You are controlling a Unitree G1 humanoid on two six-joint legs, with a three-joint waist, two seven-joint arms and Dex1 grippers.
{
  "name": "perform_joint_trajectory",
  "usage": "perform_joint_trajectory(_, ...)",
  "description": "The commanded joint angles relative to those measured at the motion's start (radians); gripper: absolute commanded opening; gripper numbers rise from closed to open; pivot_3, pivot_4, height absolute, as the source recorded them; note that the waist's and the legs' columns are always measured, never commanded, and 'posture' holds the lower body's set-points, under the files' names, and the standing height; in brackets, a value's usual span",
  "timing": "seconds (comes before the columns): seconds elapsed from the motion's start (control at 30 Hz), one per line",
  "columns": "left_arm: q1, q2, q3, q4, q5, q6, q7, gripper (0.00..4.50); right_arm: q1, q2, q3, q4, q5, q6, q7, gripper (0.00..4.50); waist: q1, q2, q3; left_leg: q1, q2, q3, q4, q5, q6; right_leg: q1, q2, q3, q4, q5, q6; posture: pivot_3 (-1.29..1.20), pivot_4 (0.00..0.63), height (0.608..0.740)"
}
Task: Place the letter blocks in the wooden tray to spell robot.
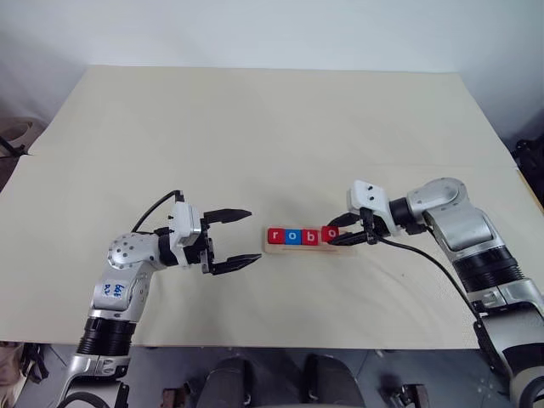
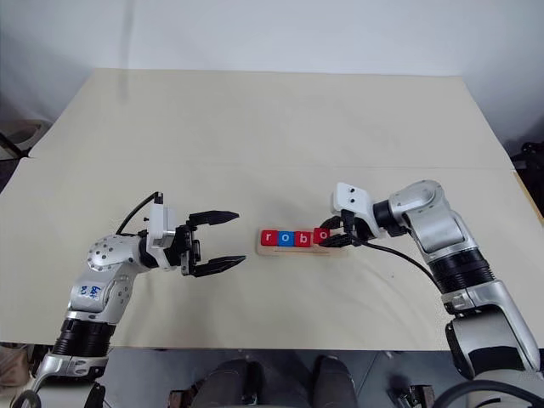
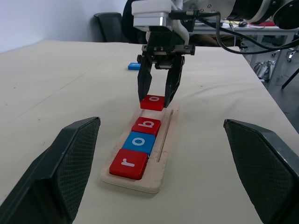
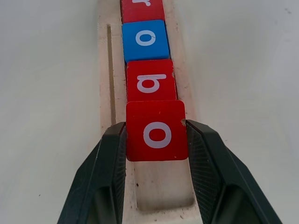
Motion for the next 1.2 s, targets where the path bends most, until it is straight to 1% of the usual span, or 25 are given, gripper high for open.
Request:
perform_joint_trajectory(0.03, 0.015, 0.006, 0.009, -0.052, -0.005, -0.012, 0.012, 4.50, -0.022, 0.003, -0.006, -0.002, -0.003, -0.013, 0.005, 1.46, 0.000, 0.000, 0.000, 0.000, 0.000, 0.000, 0.000, 0.000, 0.000, 0.000, 0.000, 0.000, 0.000, 0.000, 0.000, 0.00, 0.150, 0.740)
perform_joint_trajectory(0.17, 0.023, 0.007, 0.011, -0.062, -0.006, -0.011, 0.023, 4.50, -0.023, 0.008, -0.005, 0.008, -0.006, -0.012, 0.013, 1.46, 0.001, 0.000, 0.000, 0.000, 0.000, 0.000, 0.000, 0.000, 0.000, 0.000, 0.000, 0.000, 0.000, 0.000, 0.000, 0.00, 0.150, 0.740)
perform_joint_trajectory(0.2, 0.023, 0.008, 0.011, -0.063, -0.006, -0.011, 0.024, 4.50, -0.023, 0.009, -0.004, 0.008, -0.007, -0.011, 0.017, 1.81, 0.000, 0.000, 0.000, 0.000, 0.000, 0.000, 0.000, 0.000, 0.000, 0.000, 0.000, 0.000, 0.000, 0.000, 0.000, 0.00, 0.150, 0.740)
perform_joint_trajectory(0.23, 0.024, 0.008, 0.010, -0.064, -0.006, -0.011, 0.025, 4.50, -0.023, 0.008, -0.001, 0.008, -0.008, -0.010, 0.021, 2.26, 0.000, 0.000, 0.000, 0.000, 0.000, 0.000, 0.000, 0.000, 0.000, 0.000, 0.000, 0.000, 0.000, 0.000, 0.000, 0.00, 0.150, 0.740)
perform_joint_trajectory(0.27, 0.024, 0.008, 0.010, -0.065, -0.007, -0.010, 0.026, 4.50, -0.023, 0.009, -0.001, 0.006, -0.007, -0.007, 0.023, 2.50, 0.000, 0.000, 0.000, 0.000, 0.000, 0.000, 0.000, 0.000, 0.000, 0.000, 0.000, 0.000, 0.000, 0.000, 0.000, 0.00, 0.150, 0.740)
perform_joint_trajectory(0.4, 0.025, 0.009, 0.011, -0.069, -0.006, -0.008, 0.030, 4.50, -0.027, 0.015, -0.020, -0.004, 0.008, 0.001, 0.018, 3.88, 0.000, 0.000, 0.000, 0.000, 0.000, 0.000, 0.000, 0.000, 0.000, 0.000, 0.000, 0.000, 0.000, 0.000, 0.000, 0.00, 0.150, 0.740)
perform_joint_trajectory(0.47, 0.025, 0.009, 0.010, -0.070, -0.007, -0.007, 0.031, 4.50, -0.024, 0.003, -0.041, -0.017, 0.019, -0.003, 0.014, 4.45, 0.001, 0.000, 0.000, 0.000, 0.000, 0.000, 0.000, 0.000, 0.000, 0.000, 0.000, 0.000, 0.000, 0.000, 0.000, 0.00, 0.150, 0.740)
perform_joint_trajectory(0.63, 0.023, 0.010, 0.008, -0.069, -0.008, -0.005, 0.029, 4.50, 0.030, -0.053, -0.096, -0.087, 0.057, 0.006, 0.023, 4.45, 0.003, 0.000, 0.000, 0.000, 0.000, 0.000, 0.000, 0.000, 0.000, 0.000, 0.000, 0.000, 0.000, 0.000, 0.000, 0.00, 0.150, 0.740)
perform_joint_trajectory(0.7, 0.020, 0.011, 0.006, -0.063, -0.008, -0.005, 0.026, 4.50, 0.060, -0.074, -0.113, -0.109, 0.067, 0.027, 0.013, 4.06, 0.003, 0.000, 0.000, 0.000, 0.000, 0.000, 0.000, 0.000, 0.000, 0.000, 0.000, 0.000, 0.000, 0.000, 0.000, 0.00, 0.150, 0.740)
perform_joint_trajectory(0.77, 0.015, 0.010, 0.005, -0.057, -0.008, -0.005, 0.024, 4.50, 0.091, -0.094, -0.118, -0.123, 0.064, 0.036, 0.005, 3.55, 0.002, 0.000, 0.000, 0.000, 0.000, 0.000, 0.000, 0.000, 0.000, 0.000, 0.000, 0.000, 0.000, 0.000, 0.000, 0.00, 0.150, 0.740)
perform_joint_trajectory(0.87, 0.011, 0.008, 0.003, -0.052, -0.007, -0.005, 0.022, 4.50, 0.118, -0.102, -0.114, -0.115, 0.046, 0.030, -0.022, 2.44, 0.002, 0.000, 0.000, 0.000, 0.000, 0.000, 0.000, 0.000, 0.000, 0.000, 0.000, 0.000, 0.000, 0.000, 0.000, 0.00, 0.150, 0.740)
perform_joint_trajectory(0.9, 0.008, 0.008, 0.003, -0.049, -0.007, -0.006, 0.021, 4.50, 0.120, -0.098, -0.109, -0.107, 0.039, 0.030, -0.032, 2.15, 0.001, 0.000, 0.000, 0.000, 0.000, 0.000, 0.000, 0.000, 0.000, 0.000, 0.000, 0.000, 0.000, 0.000, 0.000, 0.00, 0.150, 0.740)
perform_joint_trajectory(0.97, 0.004, 0.007, 0.002, -0.044, -0.007, -0.007, 0.019, 4.50, 0.120, -0.085, -0.101, -0.096, 0.034, 0.027, -0.047, 1.40, 0.000, 0.000, 0.000, 0.001, 0.000, 0.001, 0.000, 0.000, 0.000, 0.000, 0.000, 0.001, 0.001, 0.000, 0.000, 0.00, 0.150, 0.740)
perform_joint_trajectory(1.1, 0.001, 0.008, 0.004, -0.045, -0.007, -0.005, 0.018, 4.50, 0.110, -0.057, -0.084, -0.084, 0.026, 0.030, -0.066, 0.03, 0.000, 0.000, 0.000, 0.001, 0.000, 0.001, 0.000, 0.000, 0.000, 0.000, 0.000, 0.001, 0.001, 0.000, 0.000, 0.00, 0.150, 0.740)
perform_joint_trajectory(1.2, 0.001, 0.011, 0.009, -0.048, -0.007, -0.004, 0.020, 4.50, 0.099, -0.045, -0.074, -0.078, 0.020, 0.035, -0.073, 0.03, 0.000, 0.000, 0.000, 0.001, 0.000, 0.001, 0.000, 0.000, 0.000, 0.000, 0.000, 0.001, 0.001, 0.000, 0.000, 0.00, 0.150, 0.740)
